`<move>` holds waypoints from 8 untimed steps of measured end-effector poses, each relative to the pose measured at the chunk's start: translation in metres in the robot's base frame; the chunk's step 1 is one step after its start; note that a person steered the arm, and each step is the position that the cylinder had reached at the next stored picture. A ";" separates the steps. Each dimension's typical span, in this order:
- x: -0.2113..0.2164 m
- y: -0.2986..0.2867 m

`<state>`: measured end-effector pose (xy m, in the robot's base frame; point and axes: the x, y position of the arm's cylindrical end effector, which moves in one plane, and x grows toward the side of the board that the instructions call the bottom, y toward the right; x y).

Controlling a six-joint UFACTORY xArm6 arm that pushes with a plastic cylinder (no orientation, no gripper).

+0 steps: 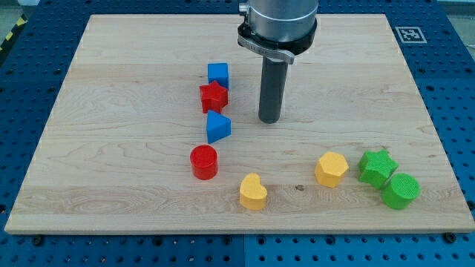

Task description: Slide the yellow hexagon up a bit

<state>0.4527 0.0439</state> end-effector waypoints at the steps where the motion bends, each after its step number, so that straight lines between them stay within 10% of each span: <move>1: 0.009 -0.001; 4: 0.106 0.003; 8: 0.130 0.088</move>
<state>0.5826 0.1323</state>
